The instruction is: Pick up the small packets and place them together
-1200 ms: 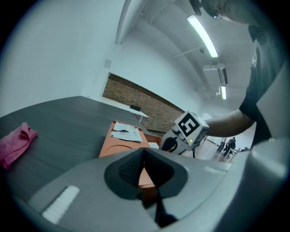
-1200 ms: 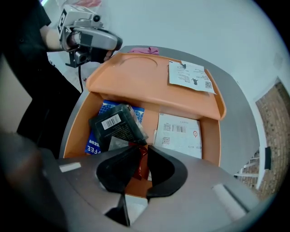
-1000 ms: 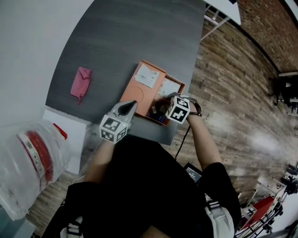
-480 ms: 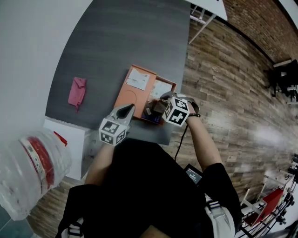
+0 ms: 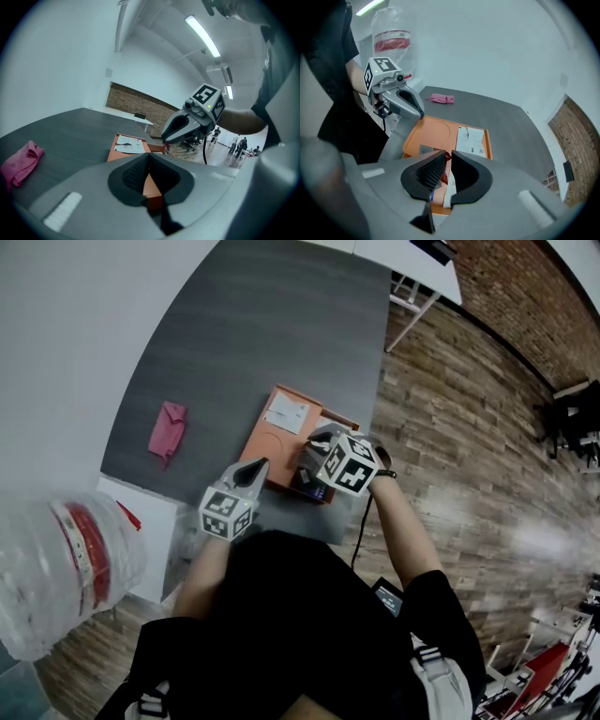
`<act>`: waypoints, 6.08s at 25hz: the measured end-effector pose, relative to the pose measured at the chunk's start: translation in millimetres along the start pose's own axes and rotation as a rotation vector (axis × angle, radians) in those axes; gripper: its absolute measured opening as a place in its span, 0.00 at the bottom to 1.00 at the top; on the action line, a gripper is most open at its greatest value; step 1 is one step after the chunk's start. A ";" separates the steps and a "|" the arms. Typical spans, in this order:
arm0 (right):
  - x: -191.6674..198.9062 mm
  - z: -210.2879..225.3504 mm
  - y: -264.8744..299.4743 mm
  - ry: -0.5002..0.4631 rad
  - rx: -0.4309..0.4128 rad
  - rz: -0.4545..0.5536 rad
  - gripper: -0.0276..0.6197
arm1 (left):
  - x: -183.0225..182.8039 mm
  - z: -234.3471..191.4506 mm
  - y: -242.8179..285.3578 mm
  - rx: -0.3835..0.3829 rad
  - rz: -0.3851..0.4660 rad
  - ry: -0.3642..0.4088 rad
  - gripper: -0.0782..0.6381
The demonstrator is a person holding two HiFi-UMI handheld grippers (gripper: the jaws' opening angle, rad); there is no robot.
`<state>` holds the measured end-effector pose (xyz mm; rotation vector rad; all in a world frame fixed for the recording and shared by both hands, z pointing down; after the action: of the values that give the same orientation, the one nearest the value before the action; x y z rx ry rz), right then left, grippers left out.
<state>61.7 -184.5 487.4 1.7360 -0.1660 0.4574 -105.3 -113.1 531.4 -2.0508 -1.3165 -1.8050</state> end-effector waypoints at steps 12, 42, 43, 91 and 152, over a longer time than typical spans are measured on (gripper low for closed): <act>-54.7 -3.2 38.0 -0.131 -0.091 0.017 0.11 | 10.0 -21.3 -33.7 -0.138 0.033 -0.062 0.11; 19.0 8.9 10.1 0.127 -0.005 0.048 0.25 | -13.6 3.1 20.0 0.052 -0.004 0.066 0.11; 26.4 6.4 11.4 0.132 -0.009 0.030 0.25 | -13.9 5.1 22.6 0.064 -0.008 0.071 0.11; 59.7 -50.9 60.0 -0.177 -0.154 -0.246 0.20 | -10.1 -3.5 21.2 0.119 -0.047 0.056 0.11; -34.5 -11.1 56.5 0.127 0.015 0.135 0.49 | -1.0 -16.6 -20.6 -0.063 0.018 -0.027 0.11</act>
<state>7.8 -190.9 526.9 1.7112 -0.1895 0.6671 -131.1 -110.7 526.2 -2.1198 -1.2590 -1.8406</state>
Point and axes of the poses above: the fingertips, and each gripper's own axes: y forward along the fingers, z to its right, x out of its underside, the point moved 8 cm from there along -y, backward along the fingers, and after that the axes turned 7 degrees about -z, right-handed, at the moved point
